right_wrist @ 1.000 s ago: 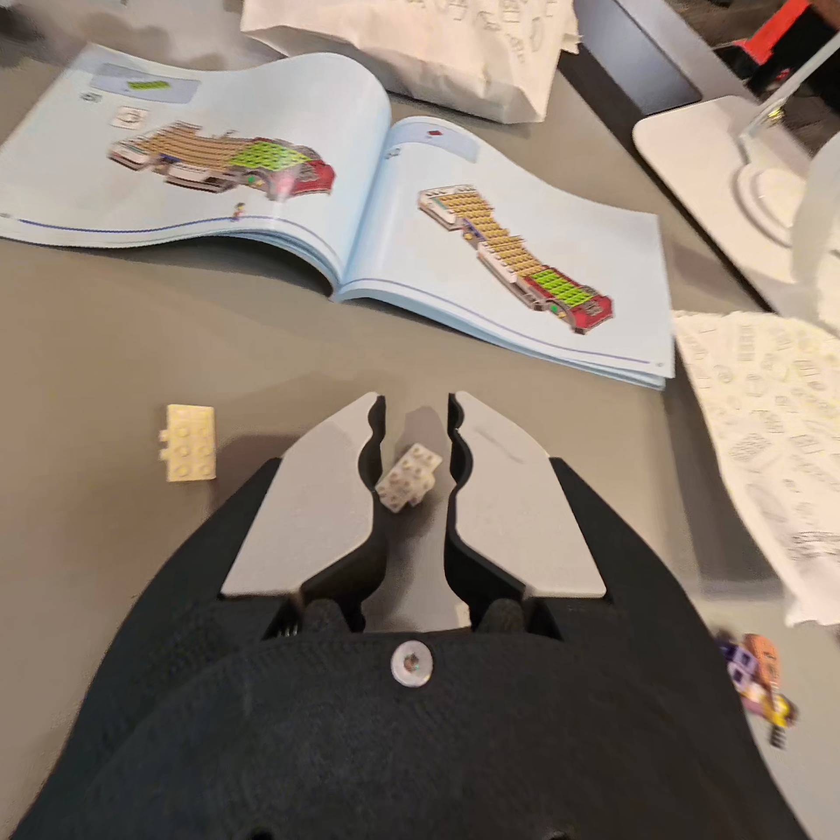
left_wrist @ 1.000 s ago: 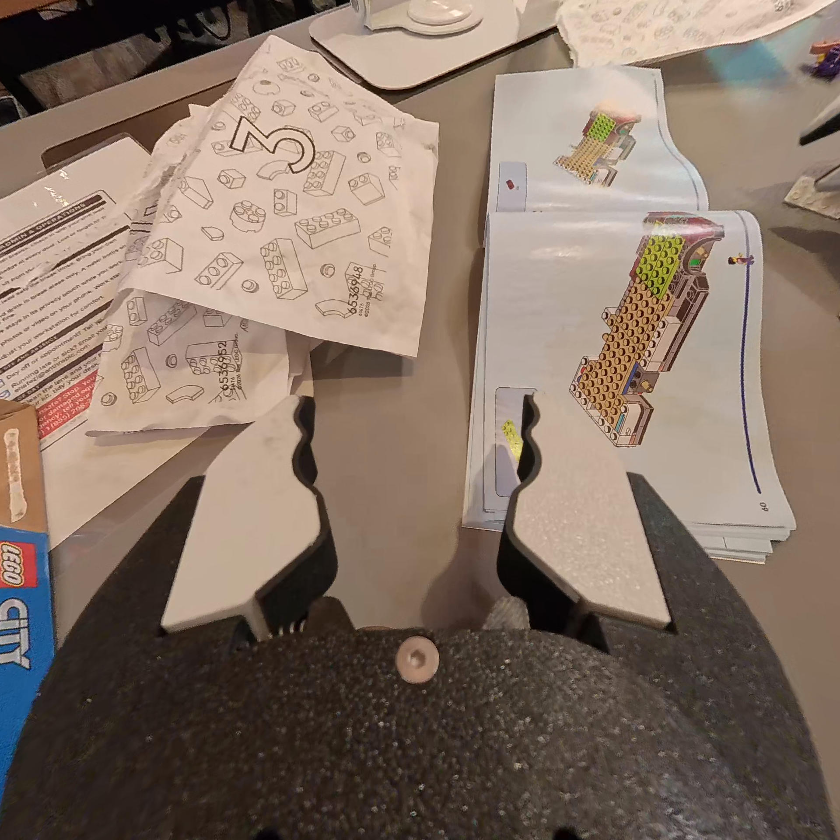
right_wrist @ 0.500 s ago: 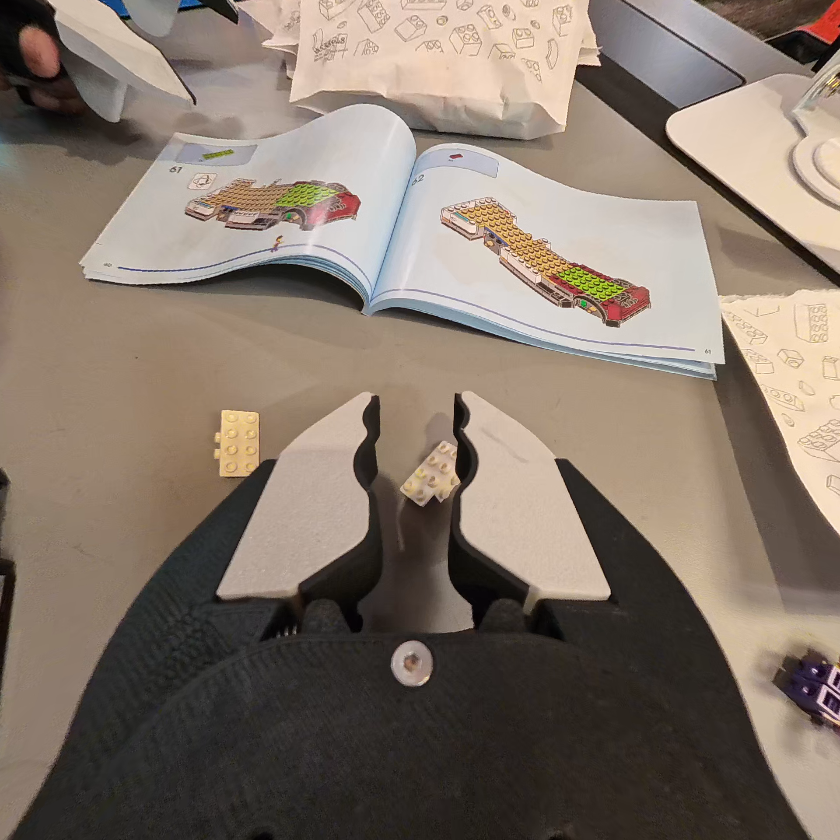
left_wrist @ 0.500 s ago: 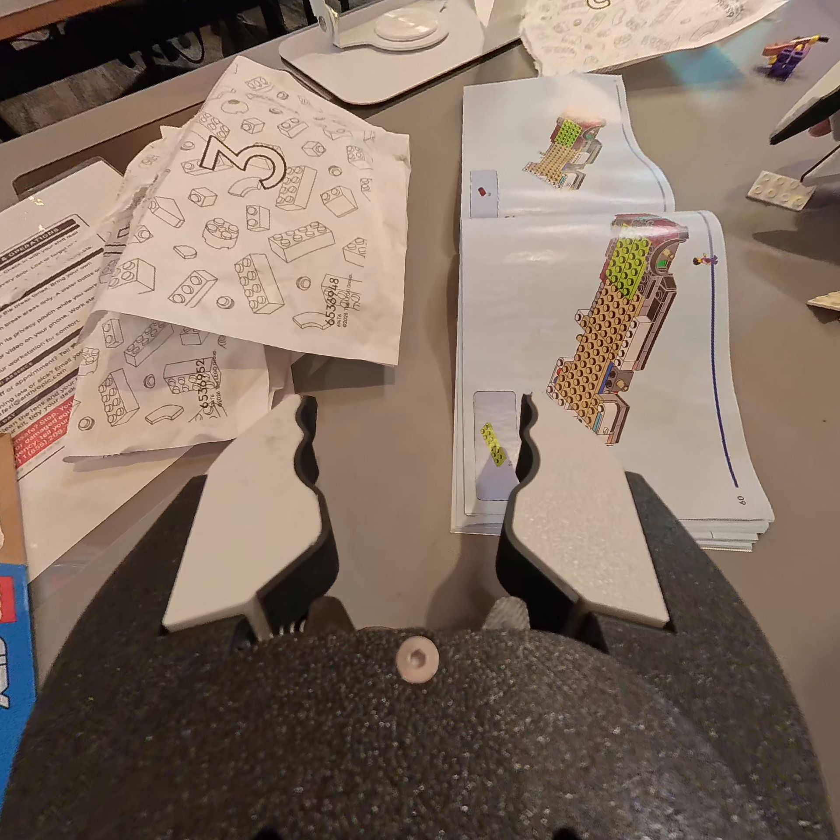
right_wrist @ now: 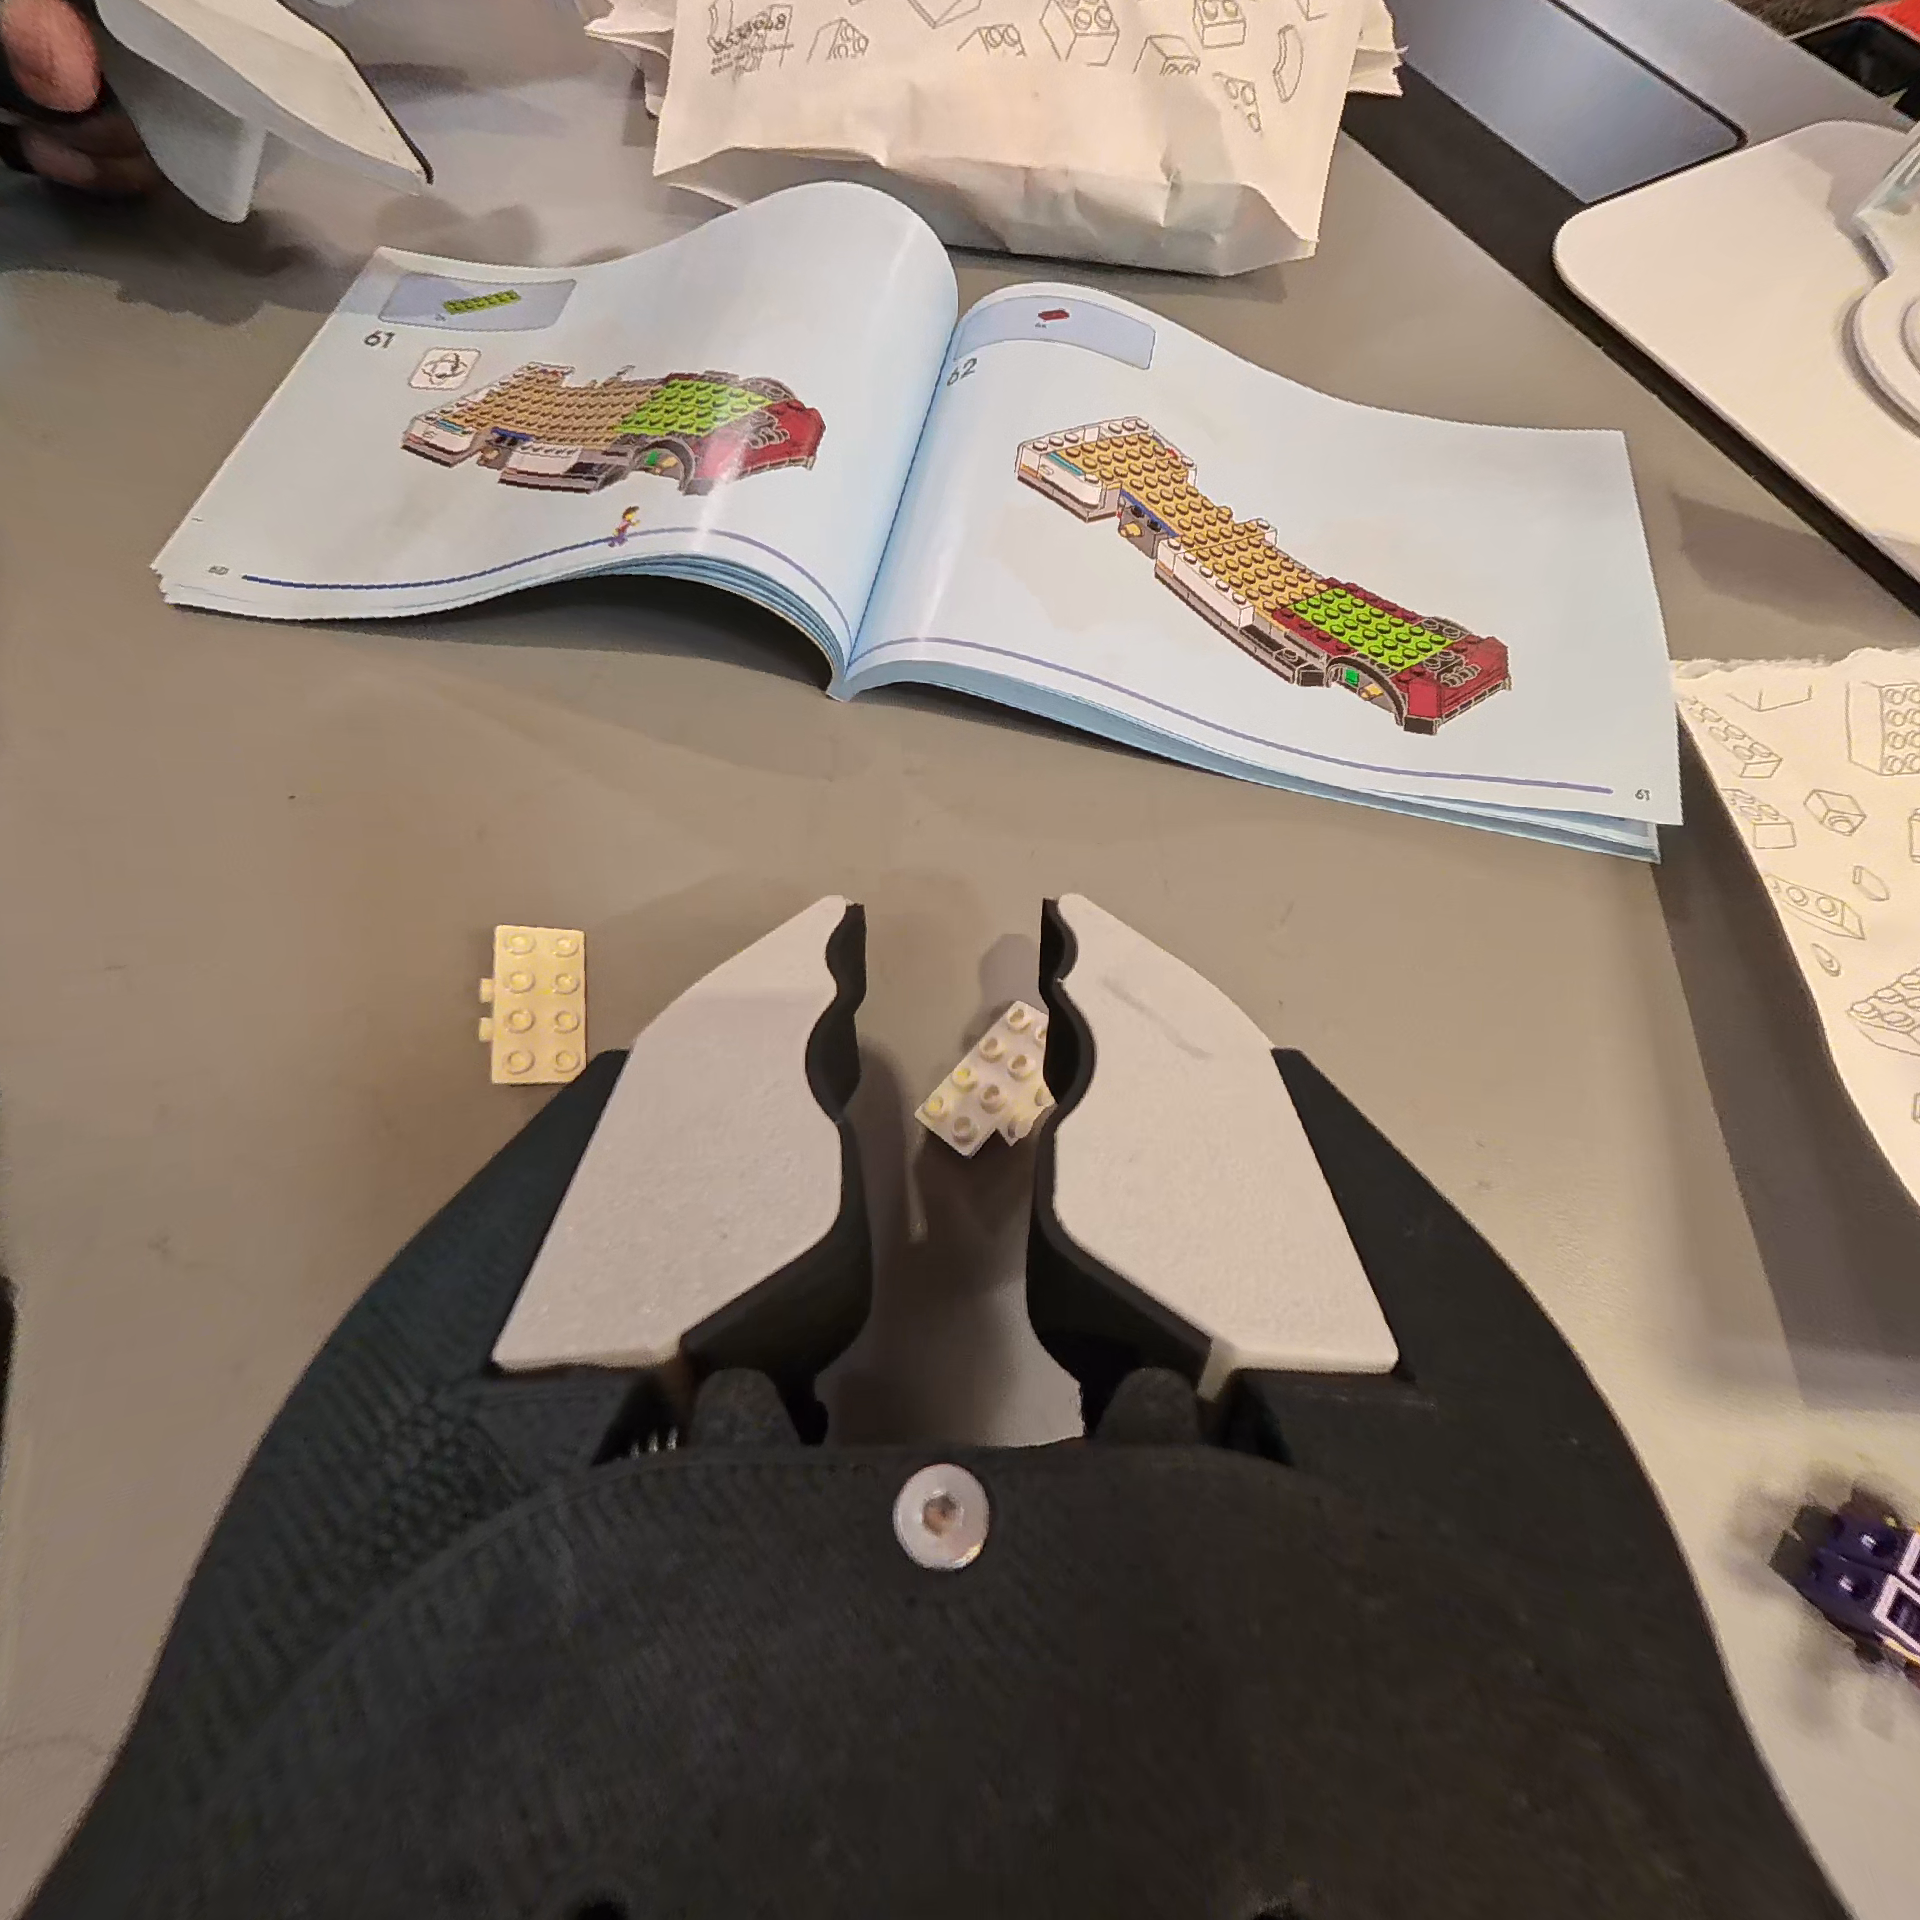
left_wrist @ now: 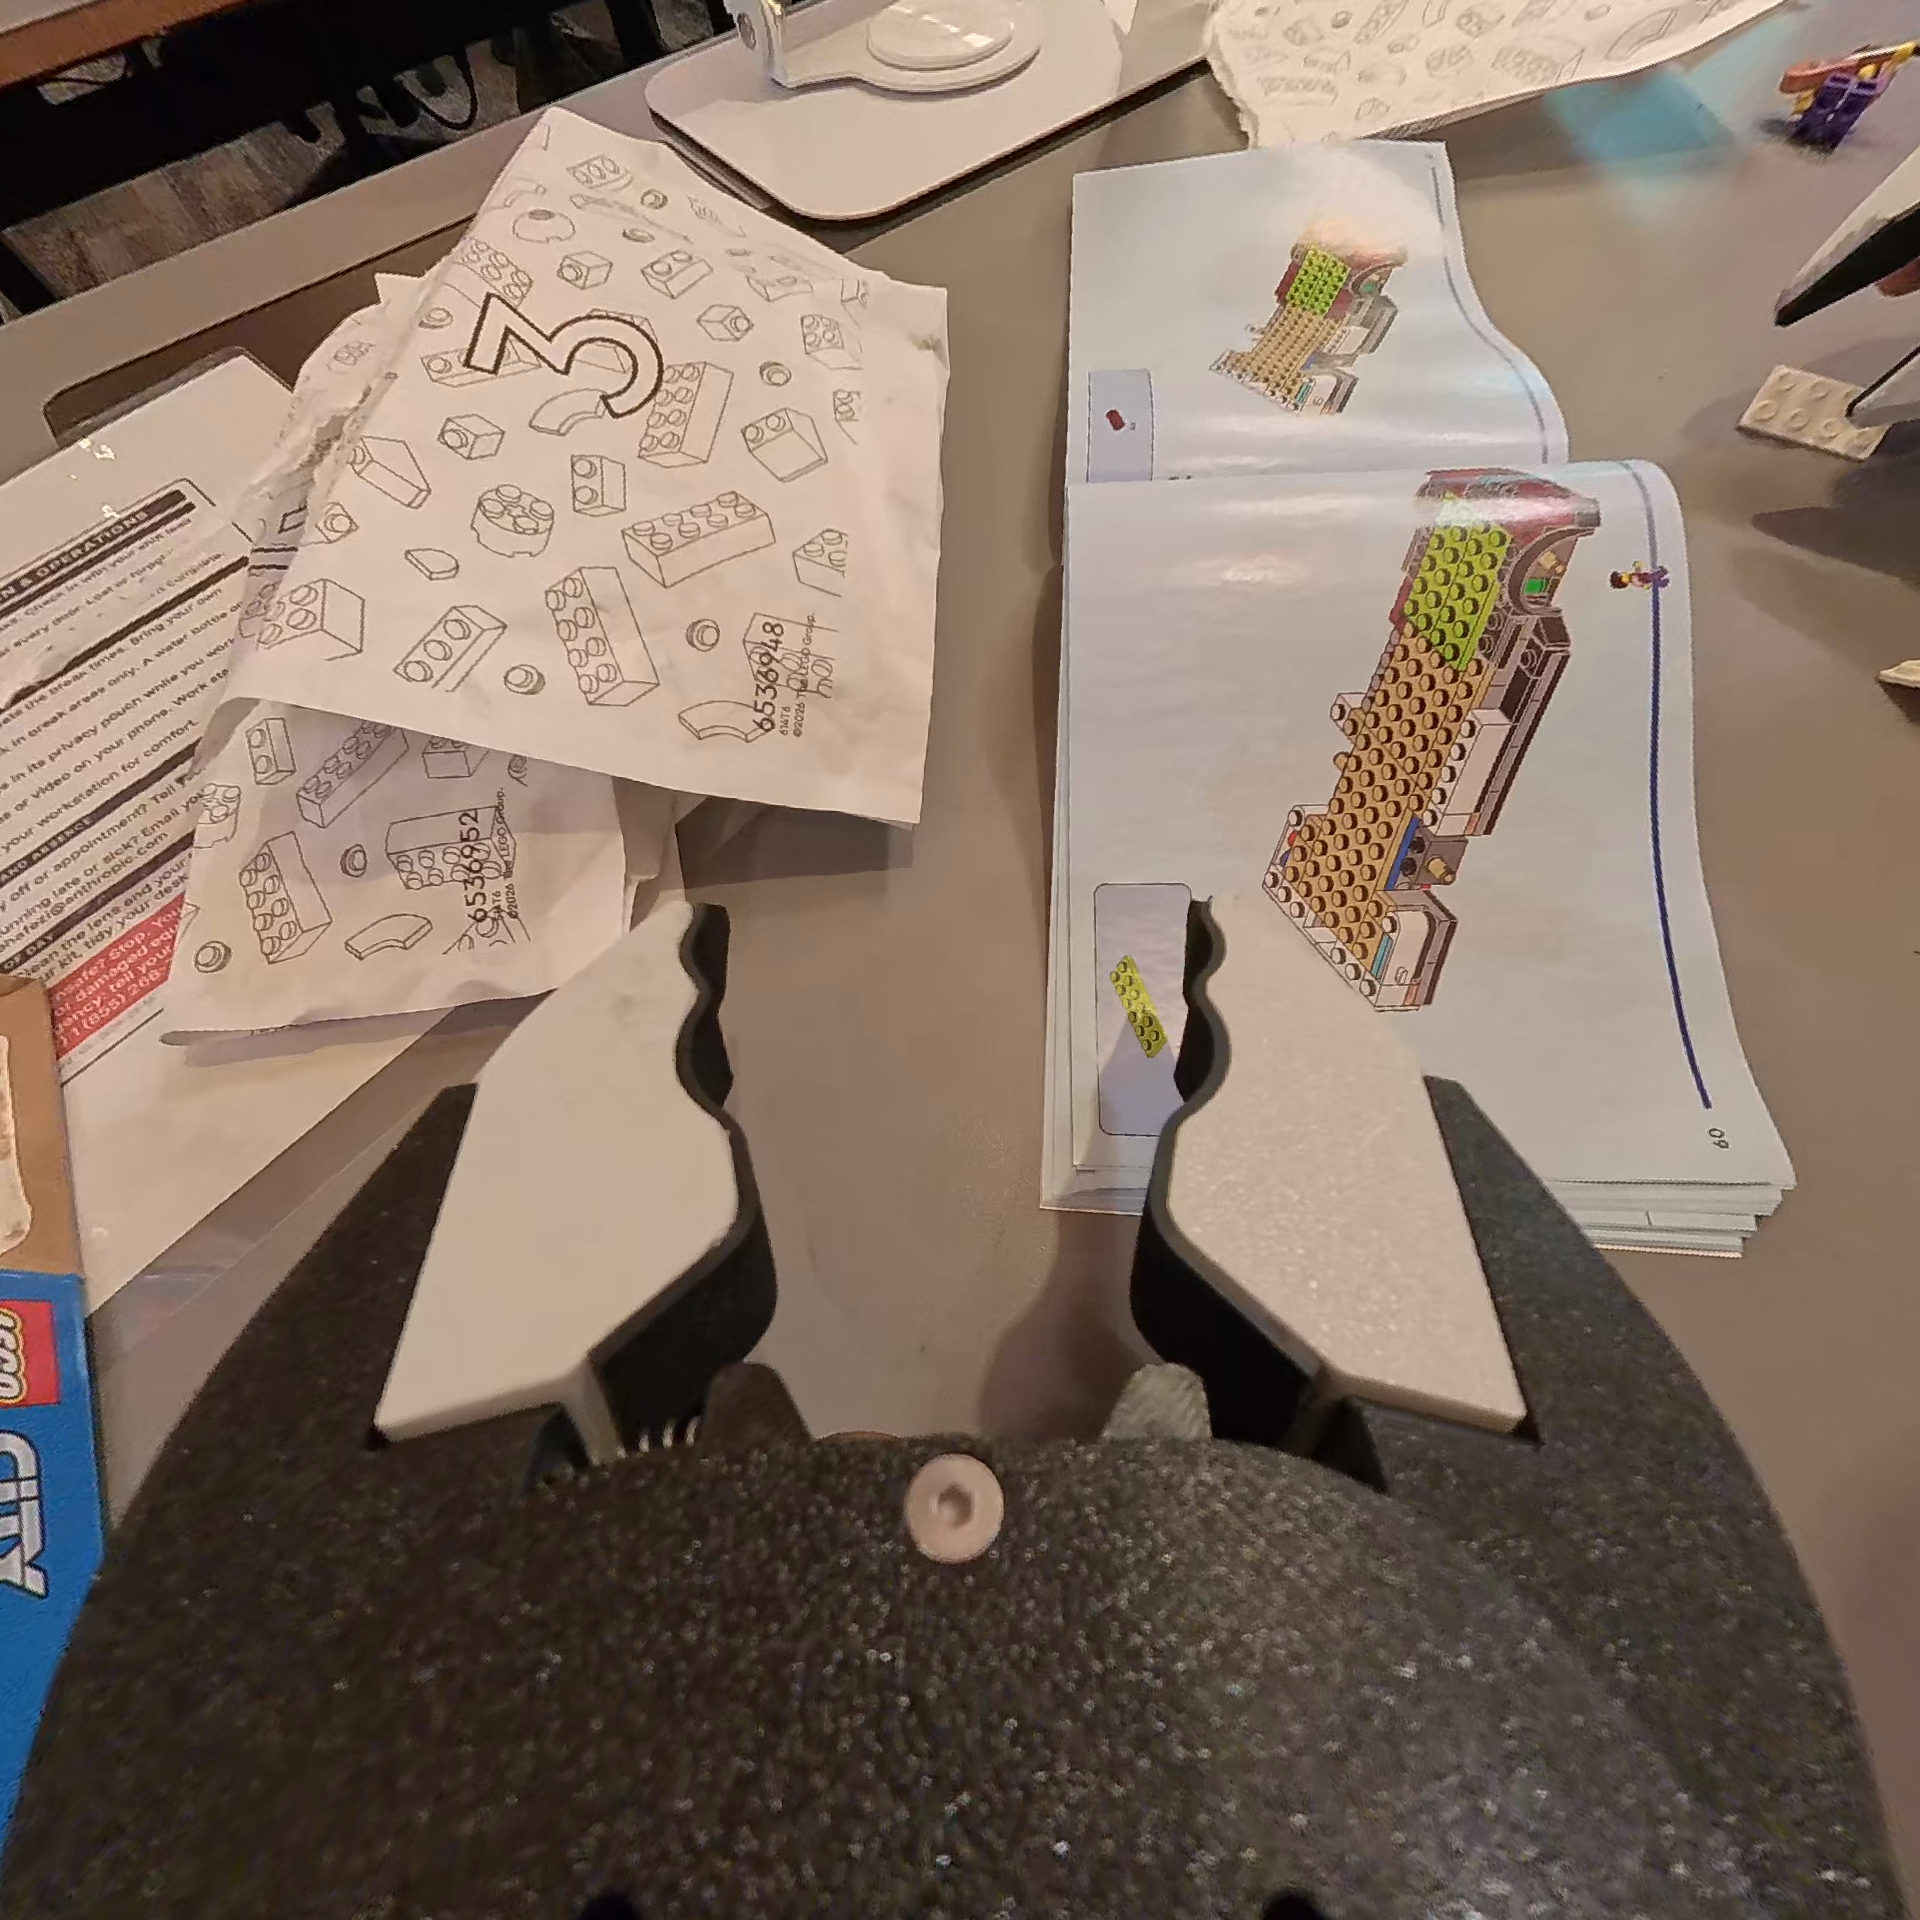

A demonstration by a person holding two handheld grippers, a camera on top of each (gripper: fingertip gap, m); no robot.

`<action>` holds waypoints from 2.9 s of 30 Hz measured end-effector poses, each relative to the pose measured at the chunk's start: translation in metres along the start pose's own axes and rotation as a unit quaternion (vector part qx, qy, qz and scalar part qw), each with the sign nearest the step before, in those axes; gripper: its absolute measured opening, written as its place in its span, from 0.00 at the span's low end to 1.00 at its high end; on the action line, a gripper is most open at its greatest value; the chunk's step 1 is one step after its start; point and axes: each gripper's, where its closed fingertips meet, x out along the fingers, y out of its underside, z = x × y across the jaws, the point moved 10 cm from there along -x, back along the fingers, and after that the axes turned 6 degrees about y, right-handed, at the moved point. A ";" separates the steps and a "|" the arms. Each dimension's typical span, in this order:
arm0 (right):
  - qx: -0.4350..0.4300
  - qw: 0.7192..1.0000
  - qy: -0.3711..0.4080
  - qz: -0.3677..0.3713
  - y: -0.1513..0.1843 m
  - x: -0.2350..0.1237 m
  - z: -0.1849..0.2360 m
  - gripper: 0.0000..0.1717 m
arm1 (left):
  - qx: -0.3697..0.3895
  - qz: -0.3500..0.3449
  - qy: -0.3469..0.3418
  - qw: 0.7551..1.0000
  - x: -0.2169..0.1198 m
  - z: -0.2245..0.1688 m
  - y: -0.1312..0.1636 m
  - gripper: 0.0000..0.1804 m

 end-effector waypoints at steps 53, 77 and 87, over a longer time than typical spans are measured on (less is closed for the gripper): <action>-0.070 0.982 -0.162 0.072 0.022 -0.086 0.137 0.22 | 0.269 0.031 0.360 0.893 0.012 -0.235 -0.016 0.40; -0.131 0.986 -0.082 0.066 0.030 -0.088 0.172 0.29 | 0.309 0.060 0.342 0.886 0.022 -0.251 -0.002 0.35; -0.109 0.979 -0.139 0.103 0.026 -0.080 0.162 0.27 | 0.304 0.061 0.349 0.884 0.024 -0.251 -0.003 0.35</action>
